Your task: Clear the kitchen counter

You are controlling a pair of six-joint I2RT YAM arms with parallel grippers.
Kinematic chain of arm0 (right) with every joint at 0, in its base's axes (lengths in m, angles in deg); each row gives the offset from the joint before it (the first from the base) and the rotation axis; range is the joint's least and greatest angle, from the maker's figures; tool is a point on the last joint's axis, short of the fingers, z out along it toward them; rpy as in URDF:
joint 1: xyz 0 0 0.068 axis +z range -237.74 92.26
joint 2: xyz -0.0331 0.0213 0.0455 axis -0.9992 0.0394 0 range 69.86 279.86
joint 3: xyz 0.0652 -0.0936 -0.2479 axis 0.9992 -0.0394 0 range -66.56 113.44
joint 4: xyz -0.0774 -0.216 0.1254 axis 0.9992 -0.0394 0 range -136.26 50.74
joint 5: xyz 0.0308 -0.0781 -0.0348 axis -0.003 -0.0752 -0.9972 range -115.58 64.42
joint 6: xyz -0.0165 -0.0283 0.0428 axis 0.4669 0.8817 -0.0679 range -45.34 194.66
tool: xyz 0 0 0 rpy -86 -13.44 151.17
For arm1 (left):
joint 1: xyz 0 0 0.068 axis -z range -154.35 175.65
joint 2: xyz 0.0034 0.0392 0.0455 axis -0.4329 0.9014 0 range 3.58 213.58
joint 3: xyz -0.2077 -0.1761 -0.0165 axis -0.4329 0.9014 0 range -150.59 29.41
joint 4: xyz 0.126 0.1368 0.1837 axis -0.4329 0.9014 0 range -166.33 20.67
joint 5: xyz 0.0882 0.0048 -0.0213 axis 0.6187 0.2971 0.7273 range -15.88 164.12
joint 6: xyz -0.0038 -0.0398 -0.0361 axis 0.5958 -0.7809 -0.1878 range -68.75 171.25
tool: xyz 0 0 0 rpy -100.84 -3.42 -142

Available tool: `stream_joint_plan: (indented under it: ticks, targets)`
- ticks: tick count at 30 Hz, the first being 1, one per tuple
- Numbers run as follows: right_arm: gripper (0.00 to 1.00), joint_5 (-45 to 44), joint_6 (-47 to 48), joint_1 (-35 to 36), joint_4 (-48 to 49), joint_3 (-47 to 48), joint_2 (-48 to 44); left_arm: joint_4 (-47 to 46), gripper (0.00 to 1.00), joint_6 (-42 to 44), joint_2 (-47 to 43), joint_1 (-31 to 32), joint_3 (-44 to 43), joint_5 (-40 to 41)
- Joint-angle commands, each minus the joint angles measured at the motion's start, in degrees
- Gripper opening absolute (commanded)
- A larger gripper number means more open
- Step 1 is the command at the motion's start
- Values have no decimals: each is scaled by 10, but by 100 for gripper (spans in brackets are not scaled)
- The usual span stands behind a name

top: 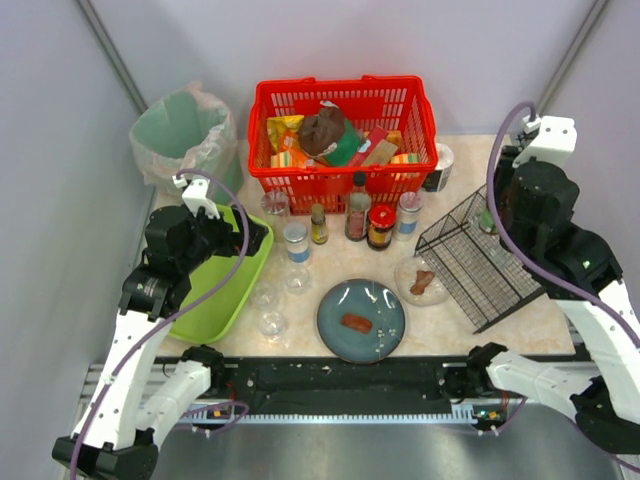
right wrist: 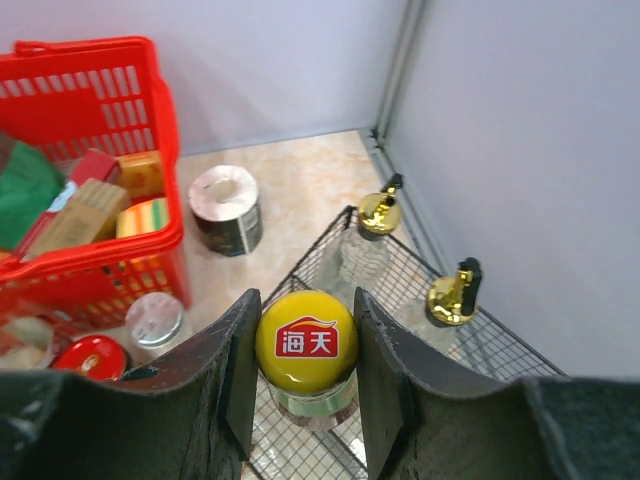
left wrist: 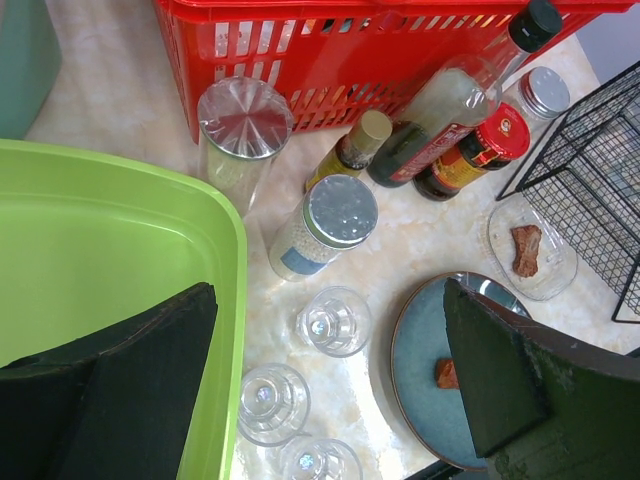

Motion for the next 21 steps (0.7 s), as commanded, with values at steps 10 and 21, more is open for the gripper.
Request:
stream_joint_plan:
  ticks: [10,21]
  targets:
    - [0,56,-44,-98,25,-7,-23,-18,98,3,-5,-4,-2,-8]
    - [0,91,-37,-127,137,-94,-32,-20,98,-3,0,-4,-1,-16]
